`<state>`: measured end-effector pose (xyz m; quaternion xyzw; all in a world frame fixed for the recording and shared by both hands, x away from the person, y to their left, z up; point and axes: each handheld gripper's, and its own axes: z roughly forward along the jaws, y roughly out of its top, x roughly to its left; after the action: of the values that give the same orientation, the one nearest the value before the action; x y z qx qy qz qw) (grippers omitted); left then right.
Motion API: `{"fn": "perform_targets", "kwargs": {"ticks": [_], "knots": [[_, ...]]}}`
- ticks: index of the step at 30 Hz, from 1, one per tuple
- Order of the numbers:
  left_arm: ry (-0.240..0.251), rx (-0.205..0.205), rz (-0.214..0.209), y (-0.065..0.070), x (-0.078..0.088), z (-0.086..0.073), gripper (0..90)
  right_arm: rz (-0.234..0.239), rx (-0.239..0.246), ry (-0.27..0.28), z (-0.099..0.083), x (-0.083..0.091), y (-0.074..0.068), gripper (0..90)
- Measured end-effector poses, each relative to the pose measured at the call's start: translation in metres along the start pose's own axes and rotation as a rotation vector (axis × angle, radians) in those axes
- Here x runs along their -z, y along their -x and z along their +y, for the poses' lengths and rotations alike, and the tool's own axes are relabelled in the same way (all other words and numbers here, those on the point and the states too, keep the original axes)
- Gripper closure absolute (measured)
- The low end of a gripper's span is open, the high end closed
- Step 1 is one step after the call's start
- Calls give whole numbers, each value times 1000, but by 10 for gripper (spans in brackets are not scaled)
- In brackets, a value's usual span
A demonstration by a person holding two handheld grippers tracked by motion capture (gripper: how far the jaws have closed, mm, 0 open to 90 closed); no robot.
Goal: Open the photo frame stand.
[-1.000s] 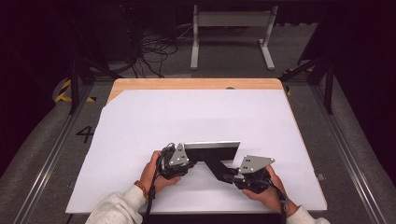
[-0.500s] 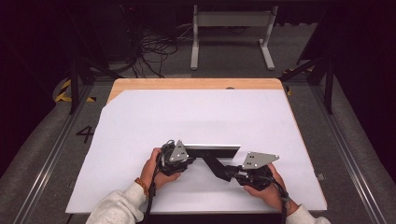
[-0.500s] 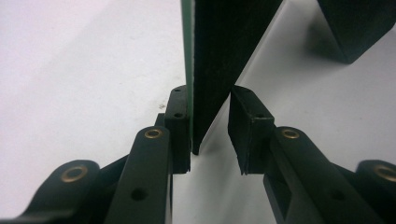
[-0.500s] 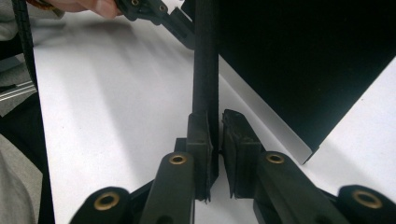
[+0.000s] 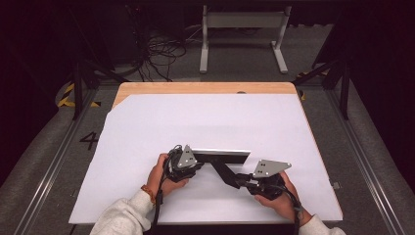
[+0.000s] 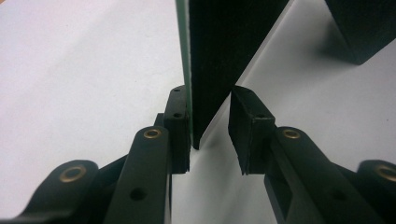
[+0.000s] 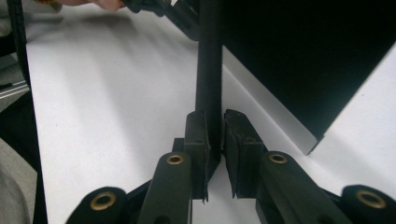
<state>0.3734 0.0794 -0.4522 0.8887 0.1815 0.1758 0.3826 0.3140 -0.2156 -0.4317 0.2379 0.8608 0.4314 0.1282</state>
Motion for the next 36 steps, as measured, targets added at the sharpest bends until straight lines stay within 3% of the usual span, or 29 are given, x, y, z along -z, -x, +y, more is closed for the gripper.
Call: {"fn": "perform_targets", "kwargs": {"ticks": [7,9,20,23,36], "knots": [[63,34,-15,-6,17,-4,682,-33,-23,90,6,23,8,784],[69,26,-25,-7,22,-5,698,-46,-21,105,6,27,10,782],[95,39,-45,-10,39,-8,741,-197,16,69,4,30,18,733],[110,42,-39,-10,42,-7,726,-206,5,71,4,28,20,681],[139,33,-37,-9,43,-4,716,-200,4,97,11,20,21,728]]}}
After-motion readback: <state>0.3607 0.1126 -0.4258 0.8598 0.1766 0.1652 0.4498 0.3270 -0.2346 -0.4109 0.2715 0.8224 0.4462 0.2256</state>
